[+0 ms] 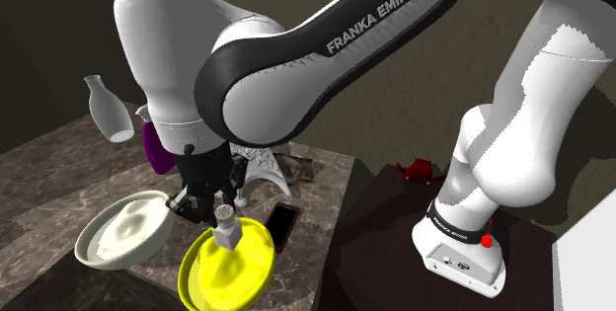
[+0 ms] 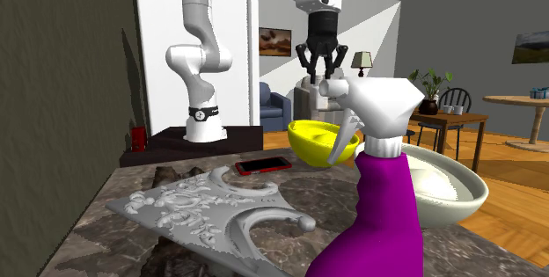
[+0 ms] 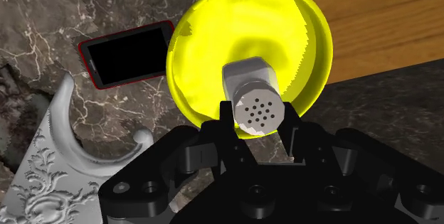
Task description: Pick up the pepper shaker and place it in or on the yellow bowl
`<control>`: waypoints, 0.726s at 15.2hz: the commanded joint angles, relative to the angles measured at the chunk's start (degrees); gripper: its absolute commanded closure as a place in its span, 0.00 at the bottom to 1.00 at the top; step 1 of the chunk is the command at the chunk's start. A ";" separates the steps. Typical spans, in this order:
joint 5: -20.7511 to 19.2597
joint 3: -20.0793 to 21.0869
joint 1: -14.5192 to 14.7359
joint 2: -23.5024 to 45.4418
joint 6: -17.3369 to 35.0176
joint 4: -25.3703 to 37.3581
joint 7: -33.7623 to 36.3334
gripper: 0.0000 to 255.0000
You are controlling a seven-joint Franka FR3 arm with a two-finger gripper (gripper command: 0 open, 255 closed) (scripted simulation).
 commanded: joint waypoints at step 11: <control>-2.69 0.04 0.24 4.28 7.67 -3.94 1.91 1.00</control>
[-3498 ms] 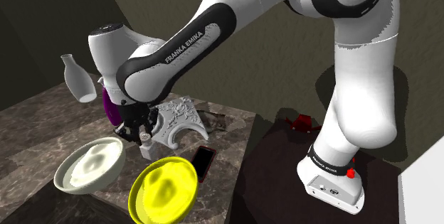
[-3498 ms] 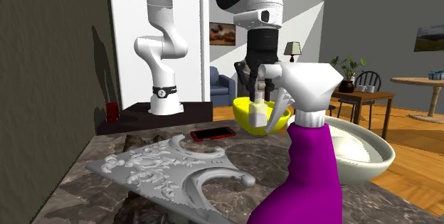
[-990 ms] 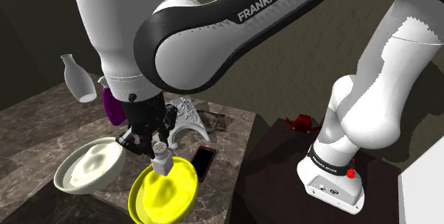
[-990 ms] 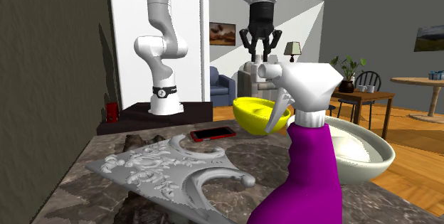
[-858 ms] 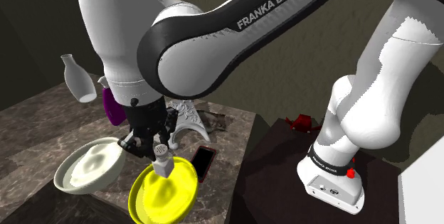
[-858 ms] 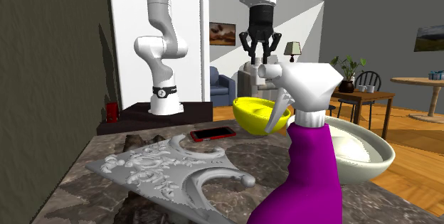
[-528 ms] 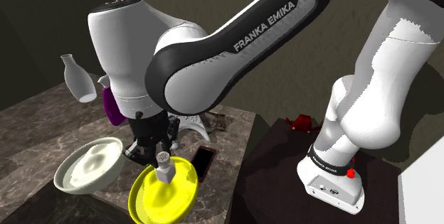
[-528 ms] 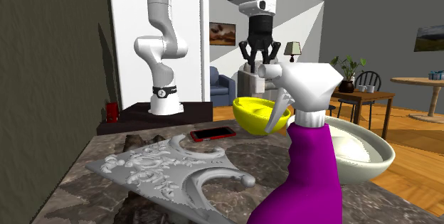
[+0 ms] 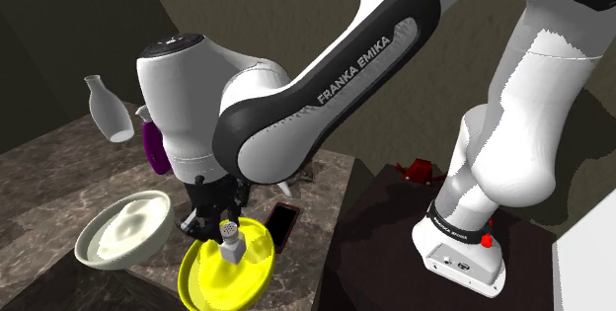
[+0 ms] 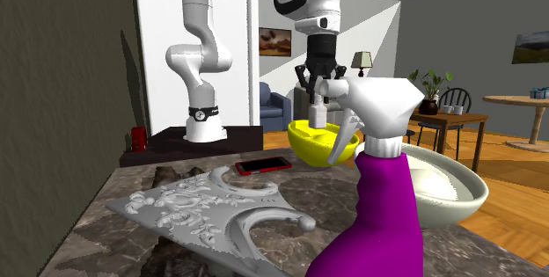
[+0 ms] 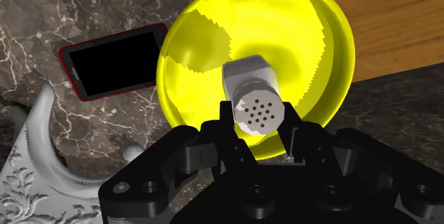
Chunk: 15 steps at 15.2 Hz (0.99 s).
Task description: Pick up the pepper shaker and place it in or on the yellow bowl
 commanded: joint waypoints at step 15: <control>1.91 0.10 -0.18 -2.99 -5.32 2.77 -1.28 0.00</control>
